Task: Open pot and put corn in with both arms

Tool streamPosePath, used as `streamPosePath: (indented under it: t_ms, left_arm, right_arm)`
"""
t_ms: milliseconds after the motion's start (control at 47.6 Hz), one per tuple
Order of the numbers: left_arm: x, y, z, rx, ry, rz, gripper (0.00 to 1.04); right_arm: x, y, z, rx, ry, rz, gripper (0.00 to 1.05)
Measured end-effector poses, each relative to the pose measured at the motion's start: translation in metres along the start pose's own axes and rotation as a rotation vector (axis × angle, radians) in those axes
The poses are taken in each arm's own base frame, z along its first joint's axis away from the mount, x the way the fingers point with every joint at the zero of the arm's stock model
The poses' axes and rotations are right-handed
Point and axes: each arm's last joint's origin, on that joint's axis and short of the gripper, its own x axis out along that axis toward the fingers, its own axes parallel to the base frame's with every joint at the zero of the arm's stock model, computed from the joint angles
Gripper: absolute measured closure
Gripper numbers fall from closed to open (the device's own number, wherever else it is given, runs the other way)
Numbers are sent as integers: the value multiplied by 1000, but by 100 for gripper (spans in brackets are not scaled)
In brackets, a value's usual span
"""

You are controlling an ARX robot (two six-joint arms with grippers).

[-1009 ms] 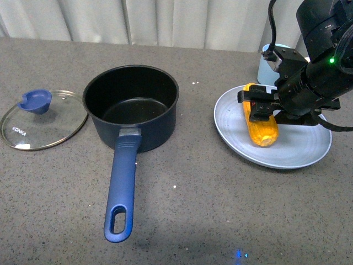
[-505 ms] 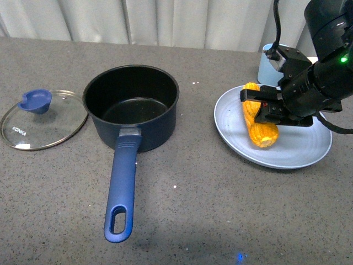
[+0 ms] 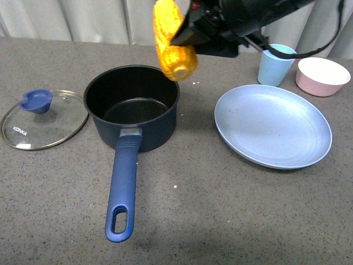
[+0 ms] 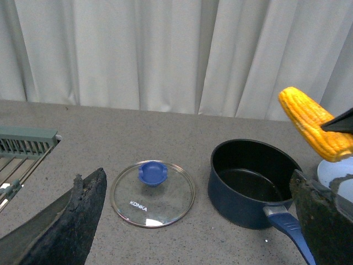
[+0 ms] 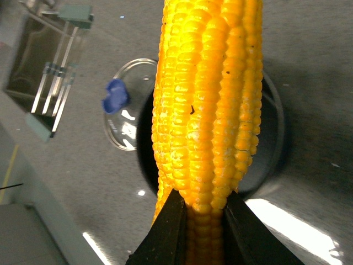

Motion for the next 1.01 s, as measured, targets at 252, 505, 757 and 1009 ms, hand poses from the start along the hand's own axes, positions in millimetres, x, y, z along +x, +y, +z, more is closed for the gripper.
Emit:
streamPosePath:
  t_ms: [252, 505, 757, 1009]
  left_arm:
    - [0, 0, 0, 0, 0, 0, 6]
    - [0, 0, 0, 0, 0, 0, 6]
    - [0, 0, 0, 0, 0, 0, 6]
    - [0, 0, 0, 0, 0, 0, 6]
  right_arm:
    - [57, 2, -2, 71, 88, -5, 94]
    - [73, 9, -3, 66, 119, -3, 94]
    - [79, 11, -9, 68, 142, -17, 66]
    - [74, 4, -13, 41, 116, -69, 11]
